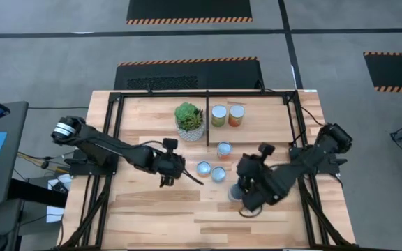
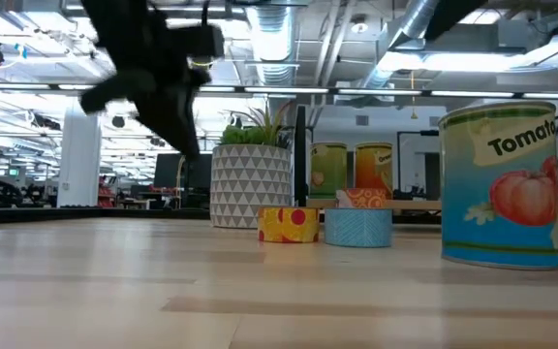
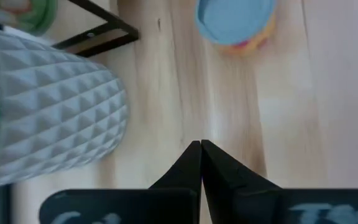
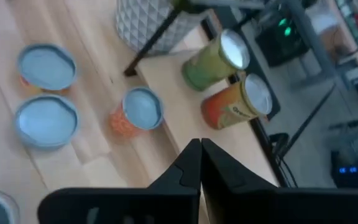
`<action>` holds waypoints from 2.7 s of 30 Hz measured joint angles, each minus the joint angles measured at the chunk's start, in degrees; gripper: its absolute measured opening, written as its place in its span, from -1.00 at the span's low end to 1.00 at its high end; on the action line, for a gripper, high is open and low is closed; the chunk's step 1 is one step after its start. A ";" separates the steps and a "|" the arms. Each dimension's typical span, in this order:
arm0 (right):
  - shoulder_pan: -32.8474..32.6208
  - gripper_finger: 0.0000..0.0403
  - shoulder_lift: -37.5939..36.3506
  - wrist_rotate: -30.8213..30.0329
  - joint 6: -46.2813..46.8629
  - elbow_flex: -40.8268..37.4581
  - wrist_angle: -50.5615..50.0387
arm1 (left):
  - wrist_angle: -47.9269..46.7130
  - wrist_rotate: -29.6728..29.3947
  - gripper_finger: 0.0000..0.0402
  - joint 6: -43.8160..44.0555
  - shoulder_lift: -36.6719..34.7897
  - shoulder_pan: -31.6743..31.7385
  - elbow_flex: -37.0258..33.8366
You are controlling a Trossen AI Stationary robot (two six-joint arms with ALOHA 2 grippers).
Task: Pick and place cans onto a shelf
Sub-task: Adjust the canned goods, then put the canned tomatoes on the shelf
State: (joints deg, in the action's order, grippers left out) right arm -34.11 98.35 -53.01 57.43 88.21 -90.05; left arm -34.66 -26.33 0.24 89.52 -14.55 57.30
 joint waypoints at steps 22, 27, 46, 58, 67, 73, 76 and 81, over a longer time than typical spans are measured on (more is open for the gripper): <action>0.78 -0.89 -3.29 5.10 -3.82 -0.75 0.01 | 19.88 18.48 -1.00 -9.64 22.53 7.14 12.94; -1.54 -0.92 -3.30 5.01 -3.47 -0.75 0.06 | 11.18 16.57 -1.00 -8.98 20.32 7.00 13.87; 2.55 -0.92 -3.46 26.61 -13.98 -0.75 15.05 | 10.83 12.14 -1.00 -0.04 6.92 5.71 -8.22; 8.39 -0.82 -3.46 36.52 -22.37 -0.75 18.97 | 55.16 15.62 -1.00 -9.03 -0.39 6.83 -20.73; 7.90 -0.62 -3.39 45.12 -30.79 -4.01 24.88 | 61.45 18.56 -1.00 -8.20 -0.35 6.74 -23.11; 8.05 -0.29 -3.46 45.72 -30.64 -5.52 25.10 | 61.51 18.53 -1.00 -7.30 -0.35 6.78 -23.11; 8.05 -0.12 -3.43 45.64 -30.61 -6.99 27.07 | 61.51 18.52 -1.00 -6.41 -0.35 6.78 -23.11; 8.03 0.03 -3.43 43.40 -29.62 -9.29 30.10 | 61.23 18.50 -1.00 -6.21 -0.35 6.78 -23.09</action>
State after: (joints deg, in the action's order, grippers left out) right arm -26.09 94.91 -9.61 27.81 78.92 -59.95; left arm 26.57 -7.84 -5.98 89.17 -7.77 34.22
